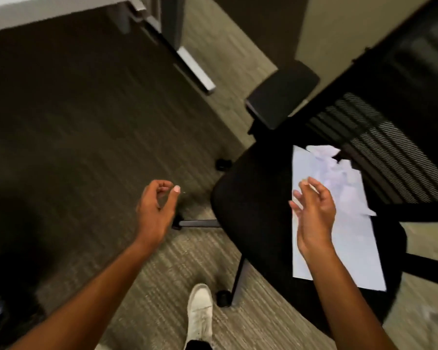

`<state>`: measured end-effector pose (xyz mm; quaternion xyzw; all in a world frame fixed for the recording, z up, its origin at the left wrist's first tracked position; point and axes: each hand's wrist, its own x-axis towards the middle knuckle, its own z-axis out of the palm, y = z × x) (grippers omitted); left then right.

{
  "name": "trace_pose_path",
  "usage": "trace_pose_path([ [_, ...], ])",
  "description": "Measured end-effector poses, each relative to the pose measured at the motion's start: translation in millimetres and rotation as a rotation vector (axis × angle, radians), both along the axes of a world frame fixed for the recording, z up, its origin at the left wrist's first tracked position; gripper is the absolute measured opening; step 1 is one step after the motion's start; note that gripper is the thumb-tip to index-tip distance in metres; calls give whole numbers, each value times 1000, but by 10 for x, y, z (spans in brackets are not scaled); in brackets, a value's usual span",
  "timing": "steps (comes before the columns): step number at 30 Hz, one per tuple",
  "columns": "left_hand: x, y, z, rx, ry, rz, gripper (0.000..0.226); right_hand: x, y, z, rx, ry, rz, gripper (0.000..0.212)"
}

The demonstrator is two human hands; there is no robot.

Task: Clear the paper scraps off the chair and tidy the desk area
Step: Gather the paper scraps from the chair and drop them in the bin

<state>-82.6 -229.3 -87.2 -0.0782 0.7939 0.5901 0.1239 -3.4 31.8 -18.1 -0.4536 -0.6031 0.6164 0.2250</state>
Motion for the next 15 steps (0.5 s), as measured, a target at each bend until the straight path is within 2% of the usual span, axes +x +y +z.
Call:
trace_pose_path([
  [3,27,626,149,-23,82,-166,18,315,673,-28,175,-100,-134,34],
  [7,32,1313,249,-162,321,-403,28,623,1341,-219,432,-267,-234,67],
  [11,-79,1944,277,-217,548,-560,33,739,1791,-490,532,-465,-59,102],
  [15,-165,2623,252,-254,545,-802,50,659,2036,-685,539,-519,117,119],
])
